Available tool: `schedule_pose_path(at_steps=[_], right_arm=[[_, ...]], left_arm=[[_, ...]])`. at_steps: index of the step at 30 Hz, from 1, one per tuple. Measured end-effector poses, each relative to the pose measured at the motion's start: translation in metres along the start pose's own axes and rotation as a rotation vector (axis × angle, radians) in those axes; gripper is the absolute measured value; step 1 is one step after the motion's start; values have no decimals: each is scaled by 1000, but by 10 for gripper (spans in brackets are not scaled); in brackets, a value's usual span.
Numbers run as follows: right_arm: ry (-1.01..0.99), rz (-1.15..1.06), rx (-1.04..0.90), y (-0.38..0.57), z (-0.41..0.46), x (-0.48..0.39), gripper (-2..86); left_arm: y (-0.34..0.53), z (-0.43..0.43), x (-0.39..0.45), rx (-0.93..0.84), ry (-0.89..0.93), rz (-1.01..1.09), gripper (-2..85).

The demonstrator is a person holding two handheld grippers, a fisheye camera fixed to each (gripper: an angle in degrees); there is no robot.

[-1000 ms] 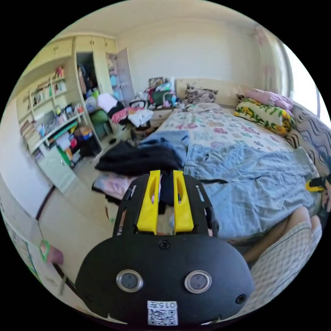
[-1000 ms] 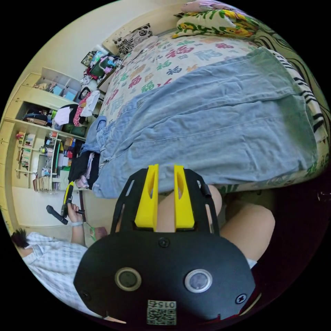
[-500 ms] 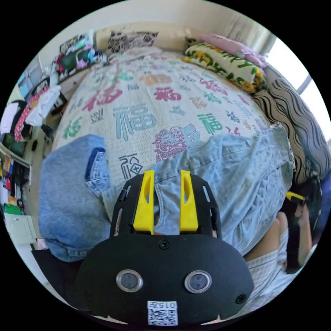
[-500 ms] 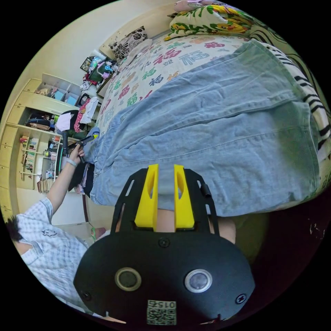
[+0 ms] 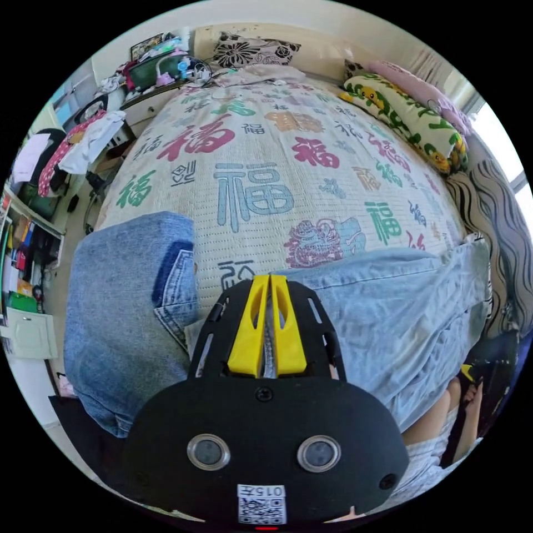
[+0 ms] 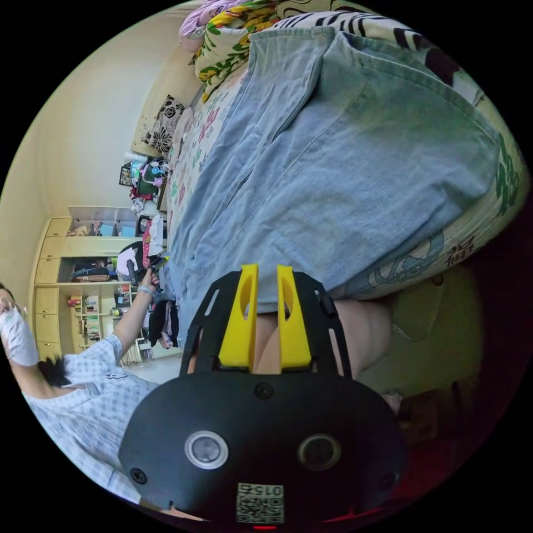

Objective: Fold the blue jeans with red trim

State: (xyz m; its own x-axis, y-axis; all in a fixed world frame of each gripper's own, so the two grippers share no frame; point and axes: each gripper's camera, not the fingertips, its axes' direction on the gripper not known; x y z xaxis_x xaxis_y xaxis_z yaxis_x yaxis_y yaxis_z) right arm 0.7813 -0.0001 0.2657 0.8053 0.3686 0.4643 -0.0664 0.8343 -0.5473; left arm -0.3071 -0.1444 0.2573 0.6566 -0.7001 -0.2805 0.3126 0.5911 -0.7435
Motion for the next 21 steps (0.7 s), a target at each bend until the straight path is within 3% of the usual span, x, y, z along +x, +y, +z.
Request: schedule_pose_path(at_steps=[5,7,10,13,18,21], right_arm=[[43,-15,33,-2,-25,32,74],[83,0,79,1,-42,45,79],[187,68,168,7,-72,77,84],[294,174,266,11,-98,115,89],[283,304,365,2,-127,169,102],[266,372,400,-11,-139,192,102]], left_arm=[[8,0,1,45,-105,-31,36],[42,-47,-6,353,-69,-65,46],[99,-91,-32,499,135,-129,54],[174,-109,-63,490,269,-226,67],[303,-97,-106,304,204,-527,98],[358,-76,-127,235,262,-730,105]])
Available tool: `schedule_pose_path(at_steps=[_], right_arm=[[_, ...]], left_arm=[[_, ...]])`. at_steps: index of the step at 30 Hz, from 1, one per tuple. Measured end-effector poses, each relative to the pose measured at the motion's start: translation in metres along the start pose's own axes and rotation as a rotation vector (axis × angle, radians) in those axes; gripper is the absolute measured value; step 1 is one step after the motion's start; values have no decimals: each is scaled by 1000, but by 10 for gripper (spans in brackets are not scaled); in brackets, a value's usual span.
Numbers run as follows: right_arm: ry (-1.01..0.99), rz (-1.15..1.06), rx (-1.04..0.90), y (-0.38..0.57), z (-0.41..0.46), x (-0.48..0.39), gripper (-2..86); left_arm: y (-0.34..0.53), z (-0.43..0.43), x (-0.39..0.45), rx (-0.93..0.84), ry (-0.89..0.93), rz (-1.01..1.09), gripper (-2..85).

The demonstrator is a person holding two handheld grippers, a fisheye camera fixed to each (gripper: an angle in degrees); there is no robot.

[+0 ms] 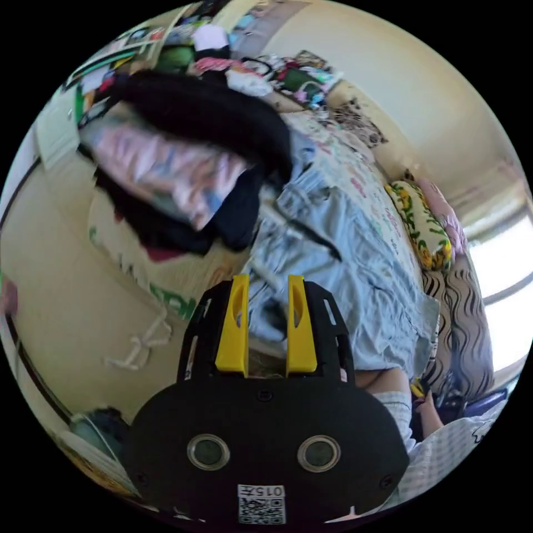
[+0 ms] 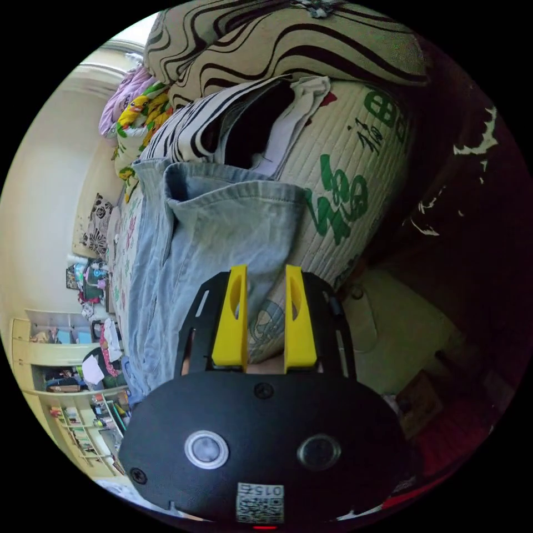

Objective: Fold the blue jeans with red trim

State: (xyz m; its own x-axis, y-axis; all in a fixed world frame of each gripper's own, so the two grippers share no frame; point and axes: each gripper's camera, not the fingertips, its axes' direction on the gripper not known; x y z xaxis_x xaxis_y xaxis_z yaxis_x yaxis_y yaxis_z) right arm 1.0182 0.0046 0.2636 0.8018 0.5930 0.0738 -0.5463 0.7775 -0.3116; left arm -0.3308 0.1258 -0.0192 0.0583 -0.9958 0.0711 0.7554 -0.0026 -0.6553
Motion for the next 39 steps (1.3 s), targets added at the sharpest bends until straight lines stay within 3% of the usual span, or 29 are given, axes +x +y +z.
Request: schedule_pose_path(at_steps=[4,8,14,20,22,25,31,39], right_arm=[[55,61,-107,-27,11,10,76],[46,43,-115,-39,-1,18,23],[-72,27,-93,-46,-29,32,1],[-139,22,-71,-59,-62,29,-2],[-145,3,-67,-62,-73,22,-2],[-140,-57,-66,-69,-92,7,-3],[-129,-203,-90,-86,-136,-41,-3],[-121,-331,-75,-121,-193,-126,-2]], left_arm=[[4,2,-38,79,175,-237,116],[-1,-18,-45,98,107,-228,119],[-4,-19,-69,-13,187,-274,149],[-12,-1,-83,-99,361,-253,132],[-17,-6,-83,-96,390,-218,45],[-20,-31,-79,-46,442,-141,5],[-59,-95,-54,-8,577,-74,-5],[-131,-130,5,30,600,42,-5]])
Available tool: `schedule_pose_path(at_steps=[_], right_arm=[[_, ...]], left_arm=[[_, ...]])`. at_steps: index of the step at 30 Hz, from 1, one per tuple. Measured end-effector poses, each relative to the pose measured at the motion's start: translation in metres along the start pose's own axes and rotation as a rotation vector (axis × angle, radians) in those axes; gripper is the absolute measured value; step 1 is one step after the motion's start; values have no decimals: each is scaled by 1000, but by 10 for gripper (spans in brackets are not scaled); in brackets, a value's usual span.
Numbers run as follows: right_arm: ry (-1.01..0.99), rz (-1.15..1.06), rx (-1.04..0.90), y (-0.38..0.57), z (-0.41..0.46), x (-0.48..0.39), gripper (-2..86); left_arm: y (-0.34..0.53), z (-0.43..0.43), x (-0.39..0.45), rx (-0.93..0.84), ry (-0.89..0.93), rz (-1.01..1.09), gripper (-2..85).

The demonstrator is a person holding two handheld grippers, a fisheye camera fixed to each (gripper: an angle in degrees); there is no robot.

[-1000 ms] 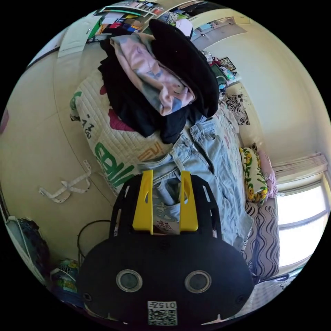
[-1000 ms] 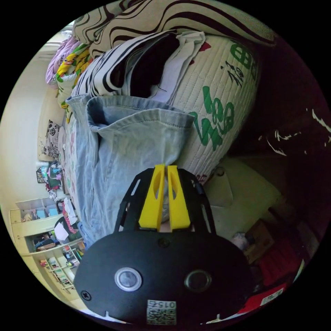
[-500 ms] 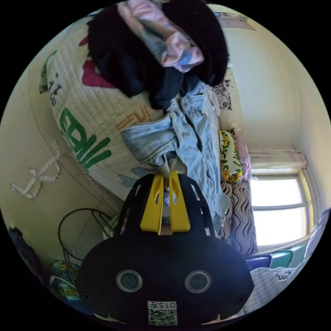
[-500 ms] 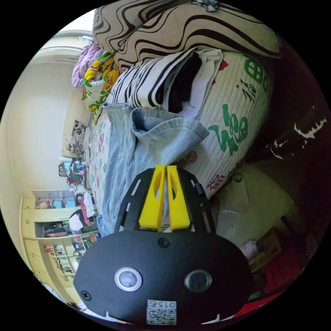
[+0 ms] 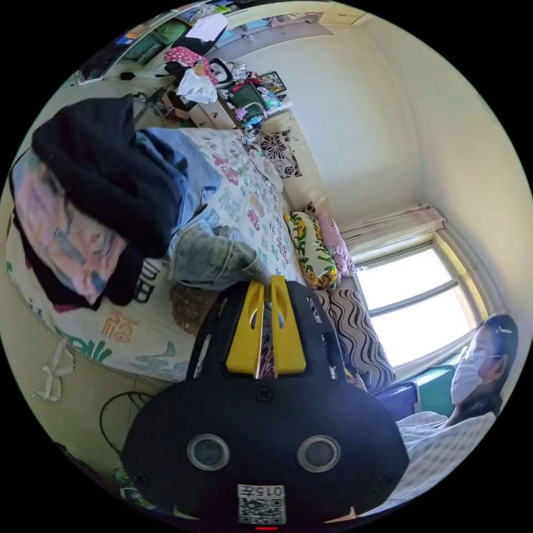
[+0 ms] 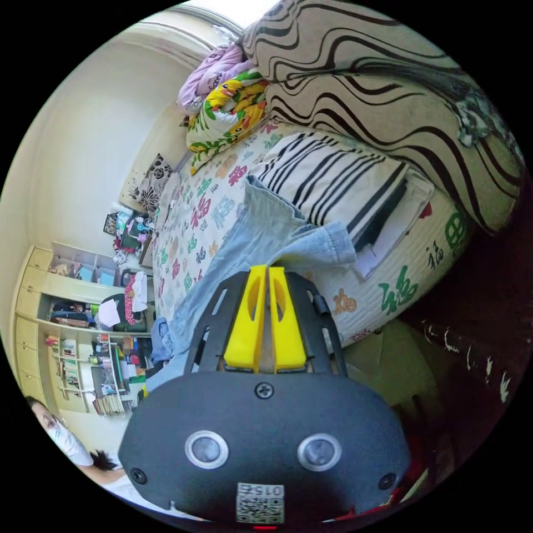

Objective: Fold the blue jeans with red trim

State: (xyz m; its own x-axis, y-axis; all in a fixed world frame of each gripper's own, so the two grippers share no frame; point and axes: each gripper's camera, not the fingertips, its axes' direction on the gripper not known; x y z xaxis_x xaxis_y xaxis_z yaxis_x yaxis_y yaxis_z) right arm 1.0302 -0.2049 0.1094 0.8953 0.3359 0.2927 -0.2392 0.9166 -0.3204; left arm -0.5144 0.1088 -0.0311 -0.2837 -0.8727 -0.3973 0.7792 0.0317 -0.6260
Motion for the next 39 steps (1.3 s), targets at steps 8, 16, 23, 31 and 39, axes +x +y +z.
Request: schedule_pose_path(at_steps=[8,16,23,31,39], right_arm=[[100,-50,-84,-111,42,-98,7],[260,-97,-82,-170,134,-183,66],[163,-303,-68,-105,83,-240,69],[-8,-286,-128,-5,44,-294,55],[-135,-416,-196,37,46,-424,52]], left_arm=[[-84,82,11,16,-63,-29,-2],[-120,197,-19,88,-109,-128,68],[-71,155,19,34,13,78,82],[3,110,-44,-3,-132,-194,126],[-2,99,-58,28,-12,-382,134]])
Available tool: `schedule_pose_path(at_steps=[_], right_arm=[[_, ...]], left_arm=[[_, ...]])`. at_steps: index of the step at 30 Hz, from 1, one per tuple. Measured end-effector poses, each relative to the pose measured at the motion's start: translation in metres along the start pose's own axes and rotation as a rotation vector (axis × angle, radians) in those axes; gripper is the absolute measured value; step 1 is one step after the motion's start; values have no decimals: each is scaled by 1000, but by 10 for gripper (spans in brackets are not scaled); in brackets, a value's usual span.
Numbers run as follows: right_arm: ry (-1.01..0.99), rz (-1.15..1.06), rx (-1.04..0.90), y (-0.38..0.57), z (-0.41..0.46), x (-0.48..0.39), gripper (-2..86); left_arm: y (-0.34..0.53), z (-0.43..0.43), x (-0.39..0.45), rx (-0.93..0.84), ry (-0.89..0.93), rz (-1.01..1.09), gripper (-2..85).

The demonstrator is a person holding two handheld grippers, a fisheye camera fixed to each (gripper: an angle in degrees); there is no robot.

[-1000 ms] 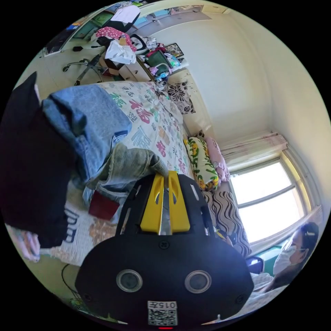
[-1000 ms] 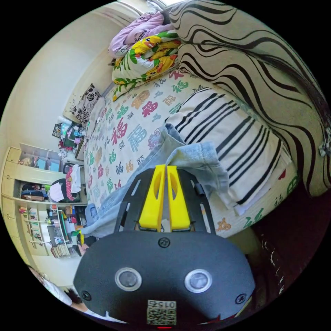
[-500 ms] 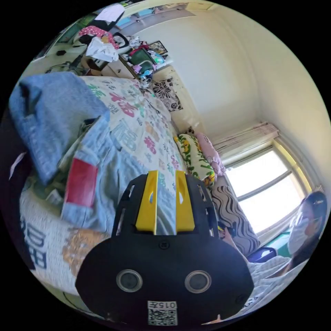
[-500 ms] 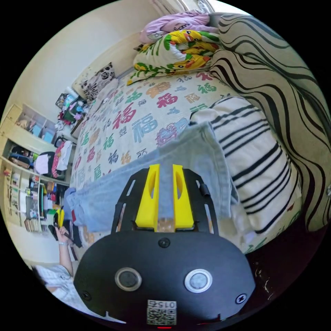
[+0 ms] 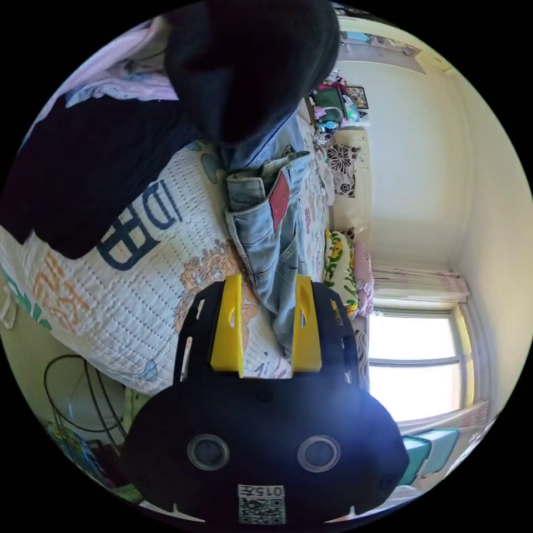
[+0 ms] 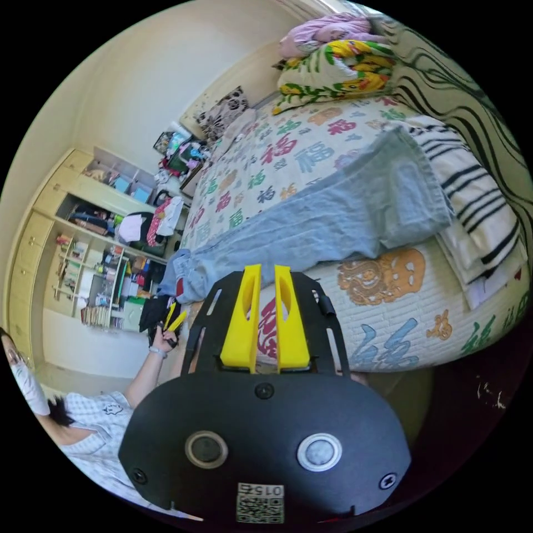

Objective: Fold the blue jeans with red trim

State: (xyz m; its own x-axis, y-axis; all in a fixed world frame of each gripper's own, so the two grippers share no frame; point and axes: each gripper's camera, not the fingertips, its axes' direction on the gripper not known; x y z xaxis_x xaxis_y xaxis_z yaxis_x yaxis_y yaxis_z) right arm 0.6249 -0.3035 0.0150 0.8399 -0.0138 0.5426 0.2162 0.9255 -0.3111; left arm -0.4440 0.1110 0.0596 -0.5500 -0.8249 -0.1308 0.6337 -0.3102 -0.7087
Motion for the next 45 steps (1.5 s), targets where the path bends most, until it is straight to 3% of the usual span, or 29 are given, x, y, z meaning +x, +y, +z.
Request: schedule_pose_path(at_steps=[5,12,18,24,27,30,33,38,40,45], right_arm=[[-26,-214,-105,-39,44,-119,55],[-67,-353,-223,-89,139,-263,59],[-26,-509,-362,-144,265,-419,83],[-105,-875,-470,-217,412,-597,137],[-62,-1002,-630,-249,500,-668,163],[113,-1140,-844,-256,580,-717,188],[152,-1143,-999,-261,625,-748,193],[40,-1054,-1264,-262,657,-810,41],[33,-1046,-1262,-267,658,-830,36],[-159,-930,-1154,-310,635,-878,24]], left_arm=[[-18,-50,61,73,149,108,131],[-16,-78,131,120,-59,371,136],[-1,1,56,2,-259,254,155],[-28,40,27,87,-231,170,175],[-43,52,30,87,-249,164,172],[-56,57,32,94,-260,112,159],[-65,60,38,59,-287,64,138],[-78,59,56,-108,-262,70,95],[-77,55,77,-207,-255,147,88],[-71,29,113,-205,-273,245,84]])
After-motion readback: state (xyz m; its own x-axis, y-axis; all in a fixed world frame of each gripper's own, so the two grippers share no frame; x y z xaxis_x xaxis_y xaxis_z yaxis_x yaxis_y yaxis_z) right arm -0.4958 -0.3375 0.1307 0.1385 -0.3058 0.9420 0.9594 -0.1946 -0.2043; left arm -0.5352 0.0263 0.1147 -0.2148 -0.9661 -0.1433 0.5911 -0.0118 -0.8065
